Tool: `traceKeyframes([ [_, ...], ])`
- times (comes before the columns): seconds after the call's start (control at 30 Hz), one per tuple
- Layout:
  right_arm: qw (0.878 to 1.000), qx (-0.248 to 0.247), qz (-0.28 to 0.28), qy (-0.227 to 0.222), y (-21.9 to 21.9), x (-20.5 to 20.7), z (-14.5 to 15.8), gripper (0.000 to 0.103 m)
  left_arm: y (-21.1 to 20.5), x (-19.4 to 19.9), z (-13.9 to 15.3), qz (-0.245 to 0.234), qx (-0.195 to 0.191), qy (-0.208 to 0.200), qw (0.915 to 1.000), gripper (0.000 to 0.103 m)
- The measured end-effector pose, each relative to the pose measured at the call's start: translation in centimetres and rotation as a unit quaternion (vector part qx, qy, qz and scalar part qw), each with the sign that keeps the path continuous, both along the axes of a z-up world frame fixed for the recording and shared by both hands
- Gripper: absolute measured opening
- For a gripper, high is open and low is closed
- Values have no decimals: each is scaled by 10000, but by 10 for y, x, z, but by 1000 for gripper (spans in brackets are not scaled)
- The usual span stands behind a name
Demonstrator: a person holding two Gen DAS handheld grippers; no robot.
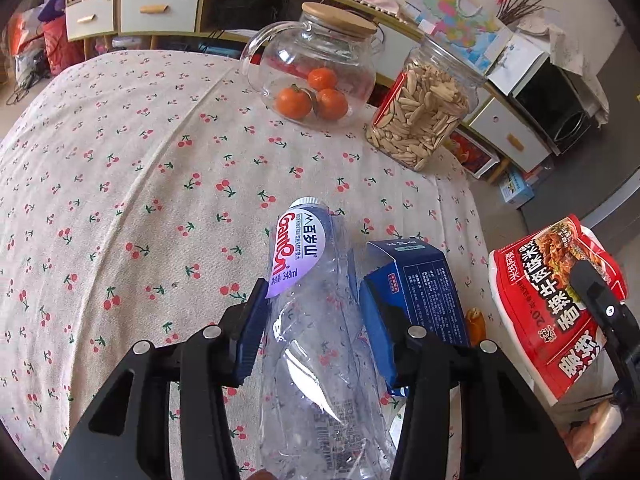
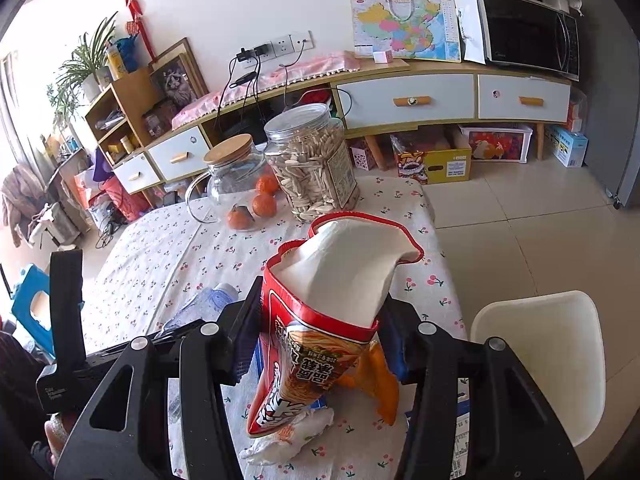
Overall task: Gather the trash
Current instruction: 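Grasp the clear water bottle with the left gripper while the right holds the noodle bag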
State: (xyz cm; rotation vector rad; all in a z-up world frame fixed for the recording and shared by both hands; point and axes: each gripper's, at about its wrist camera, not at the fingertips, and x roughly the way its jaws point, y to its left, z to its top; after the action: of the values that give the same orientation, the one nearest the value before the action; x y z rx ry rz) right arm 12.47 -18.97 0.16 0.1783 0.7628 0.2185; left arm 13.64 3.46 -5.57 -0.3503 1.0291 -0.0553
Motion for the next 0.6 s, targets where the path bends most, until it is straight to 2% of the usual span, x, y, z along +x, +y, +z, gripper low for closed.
traceKeyframes([
  [0.27,9998,-120,70,-135,8,-6,8,48,13,-7,10,91,87,-75,9999,46],
  [0.6,9989,-203,22,-420,0,-26,25,49,10,-31,50,36,450,-748,9962,46],
])
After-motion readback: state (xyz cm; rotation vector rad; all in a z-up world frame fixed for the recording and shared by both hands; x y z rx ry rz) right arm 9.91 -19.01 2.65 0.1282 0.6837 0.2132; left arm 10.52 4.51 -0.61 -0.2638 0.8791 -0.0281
